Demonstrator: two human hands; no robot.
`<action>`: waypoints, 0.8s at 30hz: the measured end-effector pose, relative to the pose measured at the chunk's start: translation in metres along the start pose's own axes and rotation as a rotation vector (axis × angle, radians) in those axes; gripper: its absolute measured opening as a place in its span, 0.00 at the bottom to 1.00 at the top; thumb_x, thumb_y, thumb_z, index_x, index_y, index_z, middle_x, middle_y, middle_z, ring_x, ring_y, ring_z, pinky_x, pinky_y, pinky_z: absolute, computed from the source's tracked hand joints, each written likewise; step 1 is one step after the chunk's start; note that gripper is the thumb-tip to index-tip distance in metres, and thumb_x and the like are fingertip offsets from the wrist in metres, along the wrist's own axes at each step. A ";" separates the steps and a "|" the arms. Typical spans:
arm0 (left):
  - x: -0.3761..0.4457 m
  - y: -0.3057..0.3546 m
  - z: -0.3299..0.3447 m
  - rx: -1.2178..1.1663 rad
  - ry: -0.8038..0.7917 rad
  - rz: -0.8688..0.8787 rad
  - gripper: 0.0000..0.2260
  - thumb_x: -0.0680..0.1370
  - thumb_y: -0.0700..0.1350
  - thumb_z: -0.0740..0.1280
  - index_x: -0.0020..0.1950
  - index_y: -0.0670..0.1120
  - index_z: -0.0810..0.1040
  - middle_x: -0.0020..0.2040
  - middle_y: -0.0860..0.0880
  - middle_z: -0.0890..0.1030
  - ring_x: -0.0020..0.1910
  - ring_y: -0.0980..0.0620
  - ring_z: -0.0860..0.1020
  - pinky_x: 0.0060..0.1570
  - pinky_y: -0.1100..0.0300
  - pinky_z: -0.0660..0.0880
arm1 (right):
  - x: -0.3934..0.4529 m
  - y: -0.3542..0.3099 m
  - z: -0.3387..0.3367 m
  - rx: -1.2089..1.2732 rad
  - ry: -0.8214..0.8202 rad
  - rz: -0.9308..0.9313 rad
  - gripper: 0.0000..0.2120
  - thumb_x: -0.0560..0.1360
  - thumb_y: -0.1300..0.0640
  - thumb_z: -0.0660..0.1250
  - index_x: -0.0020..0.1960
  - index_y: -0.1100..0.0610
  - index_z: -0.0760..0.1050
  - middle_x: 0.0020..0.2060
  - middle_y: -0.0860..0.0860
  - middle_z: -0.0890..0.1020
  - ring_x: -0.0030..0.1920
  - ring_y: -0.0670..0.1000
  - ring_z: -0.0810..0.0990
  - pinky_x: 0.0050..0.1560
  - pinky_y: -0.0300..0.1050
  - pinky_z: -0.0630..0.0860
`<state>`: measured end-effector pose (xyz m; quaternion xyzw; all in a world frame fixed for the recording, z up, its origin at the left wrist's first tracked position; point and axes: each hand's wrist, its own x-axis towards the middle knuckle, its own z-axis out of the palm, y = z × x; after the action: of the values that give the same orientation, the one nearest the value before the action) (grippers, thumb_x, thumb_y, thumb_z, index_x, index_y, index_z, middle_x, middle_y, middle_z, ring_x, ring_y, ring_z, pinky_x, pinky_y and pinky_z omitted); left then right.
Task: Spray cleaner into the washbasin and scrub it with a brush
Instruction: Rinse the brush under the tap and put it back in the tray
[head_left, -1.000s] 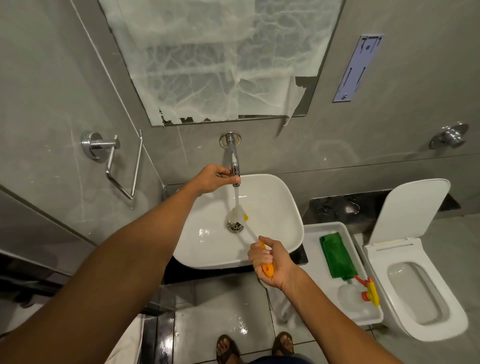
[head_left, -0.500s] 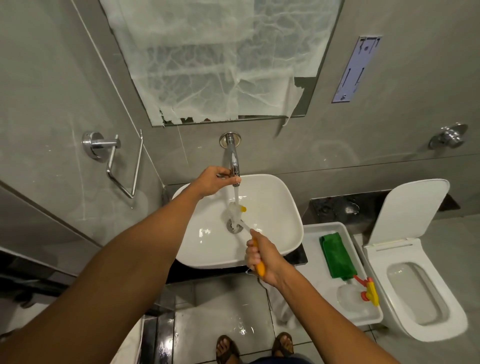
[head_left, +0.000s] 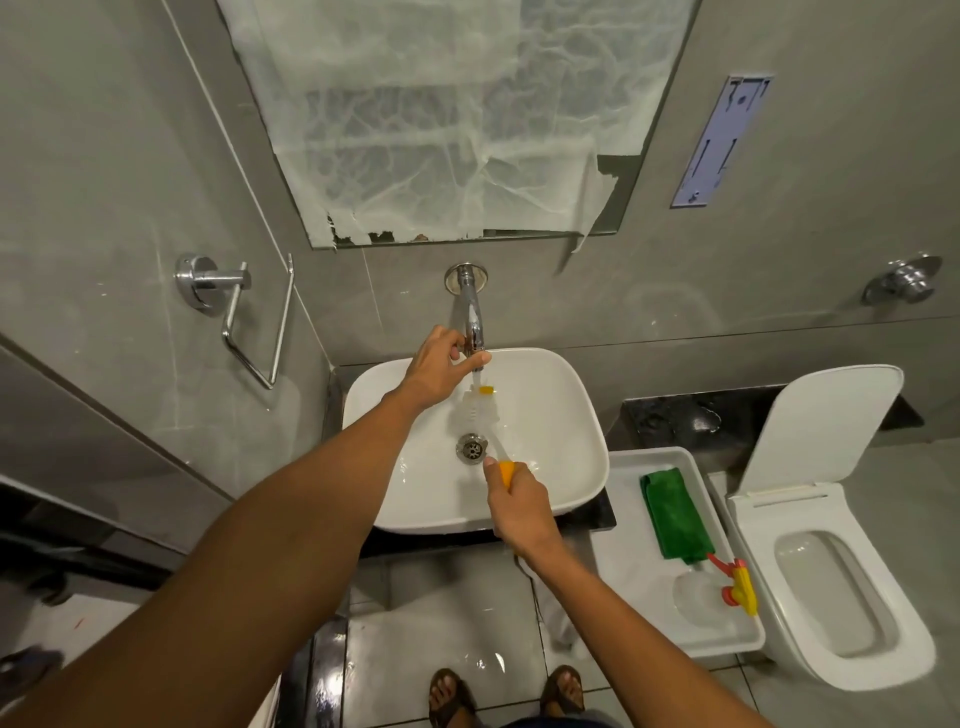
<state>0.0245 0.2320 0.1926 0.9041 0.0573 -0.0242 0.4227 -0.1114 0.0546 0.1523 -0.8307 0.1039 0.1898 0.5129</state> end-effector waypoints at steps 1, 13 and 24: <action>-0.002 0.001 0.001 0.011 0.006 -0.004 0.16 0.83 0.55 0.72 0.55 0.42 0.75 0.56 0.46 0.70 0.53 0.46 0.72 0.63 0.45 0.75 | -0.001 -0.001 0.001 -0.010 0.001 0.002 0.22 0.85 0.41 0.59 0.54 0.61 0.76 0.44 0.55 0.82 0.47 0.62 0.85 0.51 0.61 0.85; -0.009 0.019 0.032 0.321 0.253 -0.086 0.20 0.86 0.59 0.64 0.65 0.43 0.74 0.65 0.43 0.74 0.68 0.43 0.73 0.67 0.46 0.66 | 0.011 0.010 0.006 -0.088 0.025 -0.045 0.21 0.85 0.41 0.59 0.56 0.60 0.76 0.45 0.53 0.82 0.43 0.51 0.80 0.48 0.49 0.79; -0.034 -0.019 0.029 0.255 0.196 -0.037 0.23 0.86 0.64 0.61 0.62 0.44 0.77 0.62 0.46 0.79 0.65 0.44 0.76 0.68 0.46 0.65 | 0.004 0.025 -0.013 -0.035 -0.030 -0.035 0.19 0.87 0.44 0.58 0.60 0.60 0.75 0.52 0.56 0.83 0.53 0.58 0.82 0.54 0.49 0.77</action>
<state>-0.0111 0.2192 0.1629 0.9472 0.1114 0.0490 0.2965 -0.1144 0.0319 0.1350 -0.8384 0.0783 0.1951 0.5029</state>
